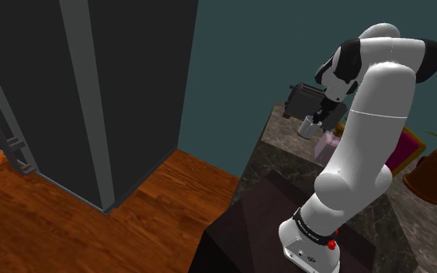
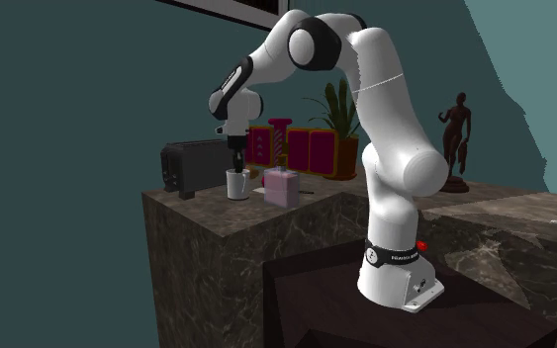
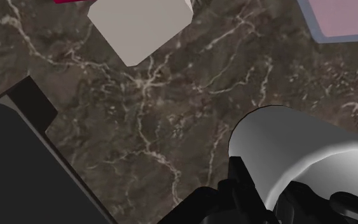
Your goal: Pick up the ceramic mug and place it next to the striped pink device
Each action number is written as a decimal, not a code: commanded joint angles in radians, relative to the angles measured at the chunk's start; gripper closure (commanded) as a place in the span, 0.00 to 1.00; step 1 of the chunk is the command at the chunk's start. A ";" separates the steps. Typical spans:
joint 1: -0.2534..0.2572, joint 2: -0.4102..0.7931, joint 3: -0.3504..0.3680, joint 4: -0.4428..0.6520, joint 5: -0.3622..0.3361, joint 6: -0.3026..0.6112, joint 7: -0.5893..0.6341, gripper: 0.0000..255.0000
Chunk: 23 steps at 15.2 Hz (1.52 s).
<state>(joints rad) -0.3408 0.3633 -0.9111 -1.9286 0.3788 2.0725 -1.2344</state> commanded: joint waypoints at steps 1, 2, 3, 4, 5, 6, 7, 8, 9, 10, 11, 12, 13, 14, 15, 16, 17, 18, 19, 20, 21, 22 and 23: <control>0.000 0.000 0.000 -0.002 0.001 0.002 -0.001 1.00; 0.000 0.000 0.000 -0.002 0.001 0.002 -0.001 1.00; 0.000 0.000 0.000 -0.002 0.001 0.002 -0.001 1.00; 0.000 0.000 0.000 -0.002 0.001 0.002 -0.001 1.00; 0.000 0.000 0.000 -0.002 0.001 0.002 -0.001 1.00; 0.000 0.000 0.000 -0.002 0.001 0.002 -0.001 0.00; 0.000 0.000 0.000 -0.002 0.001 0.002 -0.001 0.00; 0.000 0.000 0.000 -0.002 0.001 0.002 -0.001 0.00; 0.000 0.000 0.000 -0.002 0.001 0.002 -0.001 0.00; 0.000 0.000 0.000 -0.002 0.001 0.002 -0.001 0.00; 0.000 0.000 0.000 -0.002 0.001 0.002 -0.001 0.00; 0.006 -0.016 -0.010 0.015 -0.017 -0.024 0.011 0.00; 0.012 -0.032 -0.020 0.032 -0.034 -0.051 0.021 0.00; 0.017 -0.046 -0.029 0.052 -0.049 -0.079 0.031 0.00; 0.021 -0.057 -0.035 0.068 -0.061 -0.101 0.039 0.00; 0.020 -0.057 -0.035 0.068 -0.061 -0.101 0.039 0.00; 0.020 -0.057 -0.035 0.068 -0.061 -0.101 0.039 0.00; 0.020 -0.057 -0.035 0.068 -0.061 -0.101 0.039 0.00; 0.020 -0.057 -0.035 0.068 -0.061 -0.101 0.039 0.00; 0.020 -0.057 -0.035 0.068 -0.061 -0.101 0.039 0.00; 0.020 -0.057 -0.035 0.068 -0.061 -0.101 0.039 0.00; 0.020 -0.057 -0.035 0.068 -0.061 -0.101 0.039 0.00; 0.020 -0.057 -0.035 0.068 -0.061 -0.101 0.039 0.00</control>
